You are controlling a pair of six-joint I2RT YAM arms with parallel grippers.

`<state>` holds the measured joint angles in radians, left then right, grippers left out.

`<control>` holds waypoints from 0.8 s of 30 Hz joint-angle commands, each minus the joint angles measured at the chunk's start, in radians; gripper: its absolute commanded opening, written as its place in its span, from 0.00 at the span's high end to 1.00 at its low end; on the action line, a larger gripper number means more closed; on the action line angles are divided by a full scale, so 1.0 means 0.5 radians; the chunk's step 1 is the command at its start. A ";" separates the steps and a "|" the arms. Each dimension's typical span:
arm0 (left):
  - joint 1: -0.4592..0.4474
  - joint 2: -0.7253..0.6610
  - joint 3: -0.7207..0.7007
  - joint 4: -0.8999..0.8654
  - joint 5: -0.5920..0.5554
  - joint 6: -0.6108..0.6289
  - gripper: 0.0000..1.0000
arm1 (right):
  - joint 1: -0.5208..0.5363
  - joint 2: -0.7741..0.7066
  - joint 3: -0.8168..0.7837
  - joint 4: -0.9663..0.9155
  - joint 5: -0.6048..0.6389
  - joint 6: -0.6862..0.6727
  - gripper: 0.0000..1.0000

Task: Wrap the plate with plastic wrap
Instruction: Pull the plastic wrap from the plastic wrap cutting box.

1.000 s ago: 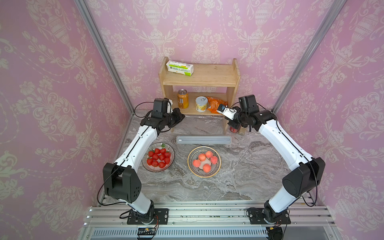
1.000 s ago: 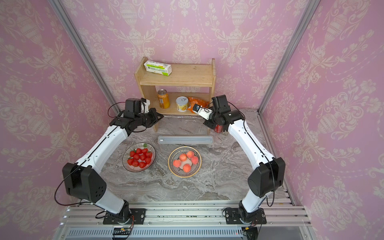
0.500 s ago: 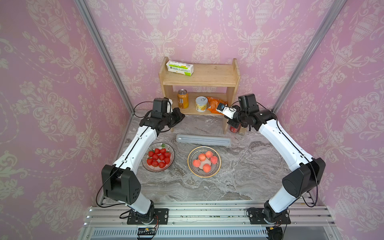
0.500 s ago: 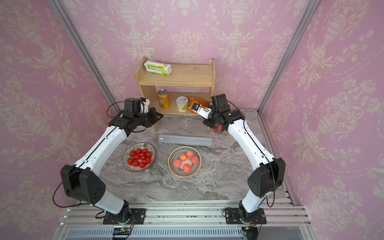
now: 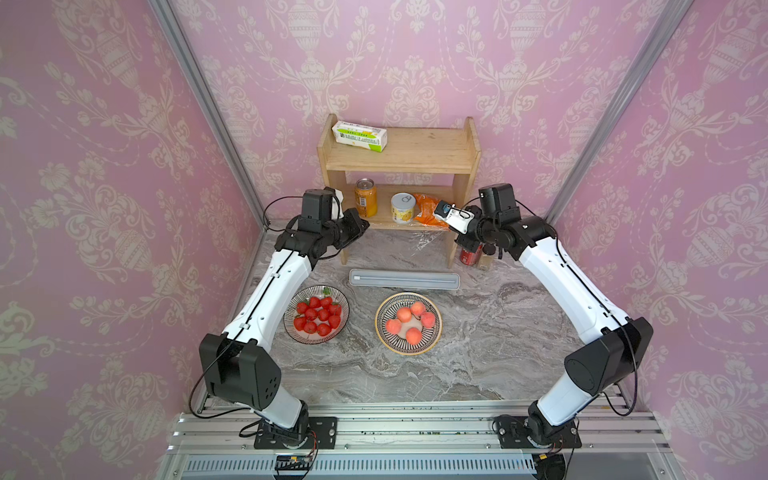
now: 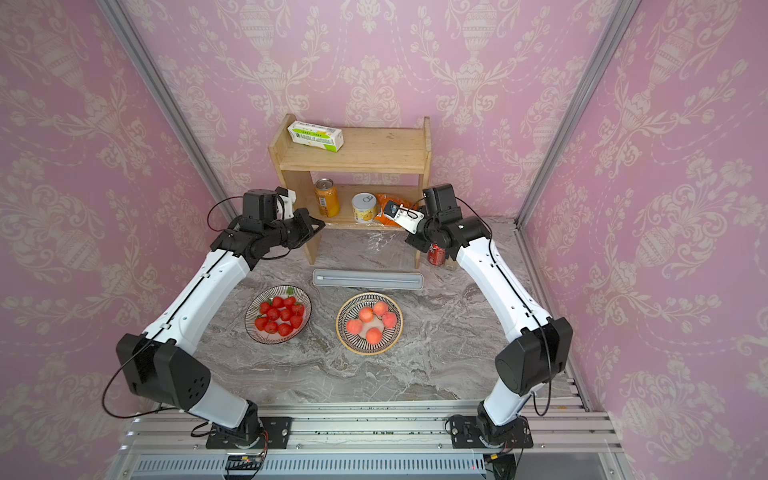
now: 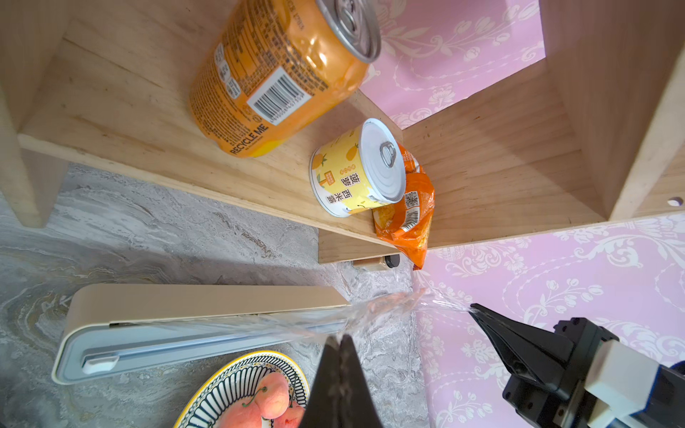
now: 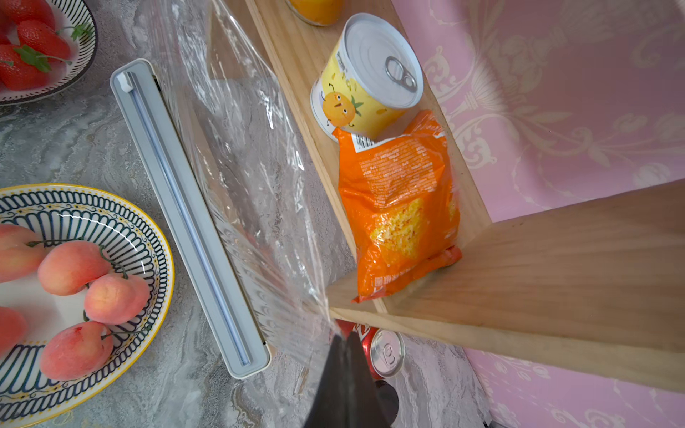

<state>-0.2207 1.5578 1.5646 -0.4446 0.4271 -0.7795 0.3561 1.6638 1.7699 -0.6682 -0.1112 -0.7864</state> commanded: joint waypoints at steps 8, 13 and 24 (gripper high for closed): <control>-0.028 -0.106 0.153 0.012 -0.061 0.049 1.00 | 0.023 -0.135 0.130 0.072 0.014 -0.010 1.00; -0.034 -0.109 0.187 0.000 -0.065 0.054 1.00 | 0.032 -0.137 0.173 0.067 0.038 -0.009 1.00; -0.046 -0.125 0.237 0.007 -0.094 0.049 1.00 | 0.040 -0.152 0.233 0.067 0.097 -0.008 1.00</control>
<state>-0.2363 1.5383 1.6398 -0.4667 0.4065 -0.7761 0.3695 1.6272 1.8393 -0.6720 -0.0776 -0.7864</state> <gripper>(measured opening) 0.039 0.037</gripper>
